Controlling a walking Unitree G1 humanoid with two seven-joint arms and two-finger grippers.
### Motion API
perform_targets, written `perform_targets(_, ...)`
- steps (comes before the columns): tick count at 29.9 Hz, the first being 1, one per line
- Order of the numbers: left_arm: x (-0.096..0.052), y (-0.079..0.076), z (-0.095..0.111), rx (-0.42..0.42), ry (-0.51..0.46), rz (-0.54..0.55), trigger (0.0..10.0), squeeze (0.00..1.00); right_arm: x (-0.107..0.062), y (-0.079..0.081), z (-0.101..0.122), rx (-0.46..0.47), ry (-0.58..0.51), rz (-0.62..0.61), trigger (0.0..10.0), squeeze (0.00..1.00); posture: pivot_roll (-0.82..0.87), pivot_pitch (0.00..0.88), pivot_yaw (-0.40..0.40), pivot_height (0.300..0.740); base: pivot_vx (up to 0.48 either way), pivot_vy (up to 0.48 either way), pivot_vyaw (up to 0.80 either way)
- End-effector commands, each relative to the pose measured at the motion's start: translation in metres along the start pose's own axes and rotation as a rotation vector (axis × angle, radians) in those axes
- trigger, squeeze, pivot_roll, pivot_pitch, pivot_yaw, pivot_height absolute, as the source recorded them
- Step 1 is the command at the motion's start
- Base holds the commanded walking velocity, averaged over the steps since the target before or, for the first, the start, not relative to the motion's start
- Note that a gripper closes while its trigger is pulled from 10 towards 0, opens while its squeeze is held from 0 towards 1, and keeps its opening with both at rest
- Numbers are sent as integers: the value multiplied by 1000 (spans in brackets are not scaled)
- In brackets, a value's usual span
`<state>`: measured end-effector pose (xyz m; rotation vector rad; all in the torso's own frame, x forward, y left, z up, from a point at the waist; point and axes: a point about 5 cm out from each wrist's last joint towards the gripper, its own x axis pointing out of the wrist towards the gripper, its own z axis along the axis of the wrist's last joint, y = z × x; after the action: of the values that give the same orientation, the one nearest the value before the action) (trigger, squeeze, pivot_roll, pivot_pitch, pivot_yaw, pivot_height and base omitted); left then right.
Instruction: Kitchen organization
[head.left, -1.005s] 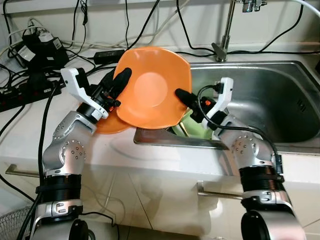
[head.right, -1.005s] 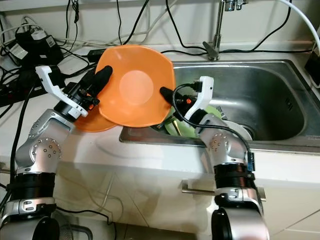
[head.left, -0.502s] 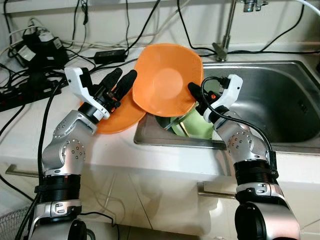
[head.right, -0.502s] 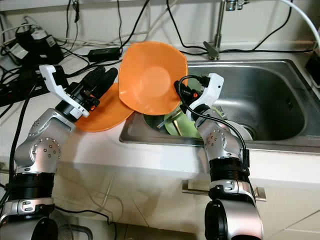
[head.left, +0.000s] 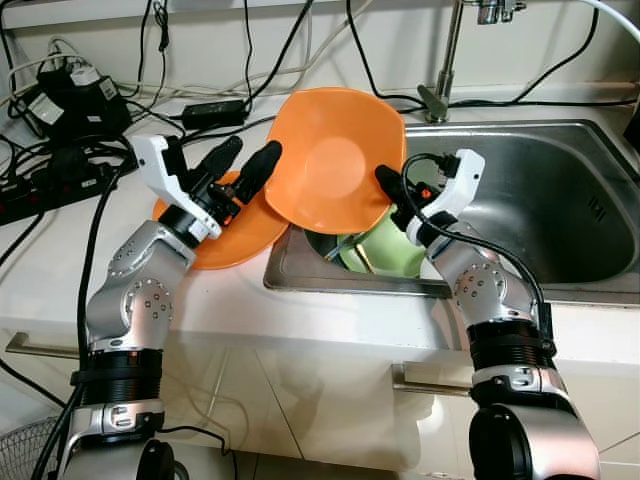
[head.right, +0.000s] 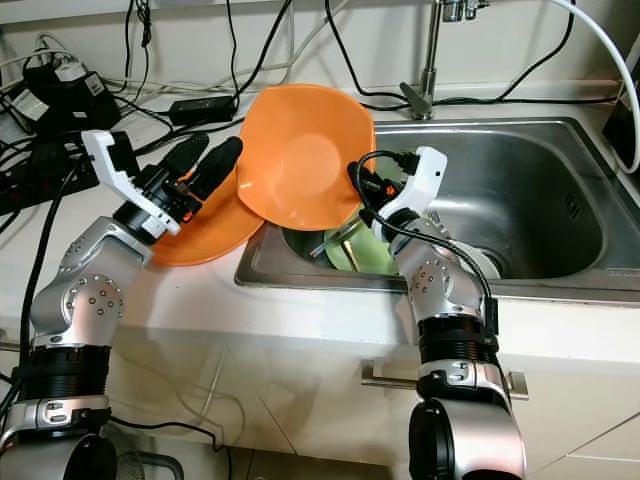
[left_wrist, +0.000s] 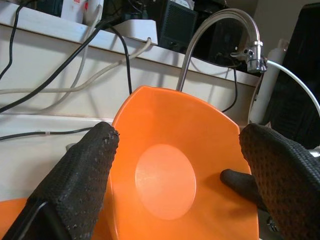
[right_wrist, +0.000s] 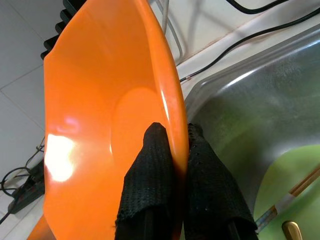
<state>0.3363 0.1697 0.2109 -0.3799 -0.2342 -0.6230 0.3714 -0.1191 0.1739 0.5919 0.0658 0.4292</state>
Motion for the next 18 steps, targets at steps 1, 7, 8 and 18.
perform_targets(1,0,-1,4,7,-5,-13,10000,1000,4,8,6,0,-30,30,0,0,-30,0,126,740,0,0,0)
perform_targets(7,-7,3,-12,20,62,64,10000,0,1,-18,25,-59,-164,-177,0,0,-29,0,121,740,0,0,0)
perform_targets(8,-9,4,-16,23,79,79,10000,0,-1,-23,30,-76,-196,-225,0,0,-30,0,122,740,0,0,0)
perform_targets(18,-7,5,-14,30,73,86,10000,0,-1,-24,35,-78,-232,-234,0,0,-30,0,126,740,0,0,0)
